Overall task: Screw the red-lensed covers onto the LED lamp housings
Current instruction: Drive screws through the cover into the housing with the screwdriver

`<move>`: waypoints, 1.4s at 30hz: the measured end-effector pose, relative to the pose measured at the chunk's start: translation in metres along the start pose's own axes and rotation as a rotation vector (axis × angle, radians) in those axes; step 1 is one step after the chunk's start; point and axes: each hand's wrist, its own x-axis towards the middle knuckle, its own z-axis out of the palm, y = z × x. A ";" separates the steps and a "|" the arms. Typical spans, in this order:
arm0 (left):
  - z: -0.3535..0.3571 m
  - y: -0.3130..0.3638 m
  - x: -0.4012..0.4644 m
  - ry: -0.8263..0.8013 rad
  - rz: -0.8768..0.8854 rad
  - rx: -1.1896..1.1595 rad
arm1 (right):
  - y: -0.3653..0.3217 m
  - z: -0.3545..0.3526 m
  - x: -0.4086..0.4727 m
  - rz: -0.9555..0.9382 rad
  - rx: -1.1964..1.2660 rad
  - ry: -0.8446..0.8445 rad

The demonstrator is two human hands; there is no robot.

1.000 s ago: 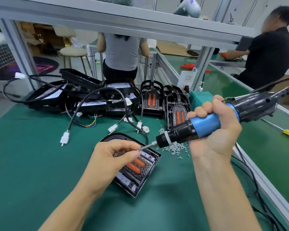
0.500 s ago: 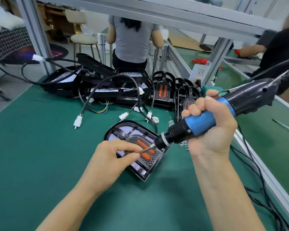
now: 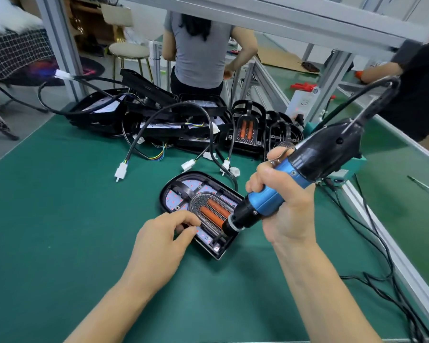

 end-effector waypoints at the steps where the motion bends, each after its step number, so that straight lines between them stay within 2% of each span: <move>1: 0.001 0.000 0.000 0.002 0.006 0.010 | 0.000 0.000 0.000 0.003 -0.005 -0.001; 12: 0.003 -0.001 0.000 0.017 -0.015 0.020 | 0.000 0.004 -0.001 0.009 -0.027 -0.052; 17: 0.004 -0.001 0.001 0.019 -0.030 0.029 | 0.000 -0.001 -0.001 0.016 -0.016 -0.009; 23: 0.005 -0.002 0.004 0.012 -0.035 0.062 | -0.024 -0.011 0.009 -0.060 -0.090 0.070; 26: 0.004 0.001 0.007 0.006 -0.032 0.082 | -0.044 -0.024 0.023 0.006 -0.161 0.130; 30: 0.003 0.011 0.016 0.026 0.007 0.065 | -0.064 -0.060 0.041 0.176 -0.376 0.244; 36: 0.014 0.046 0.051 -0.003 0.123 0.086 | -0.061 -0.135 0.047 0.392 -0.888 0.395; 42: 0.060 0.074 0.104 -0.088 0.230 0.412 | -0.041 -0.187 0.039 0.618 -1.364 0.415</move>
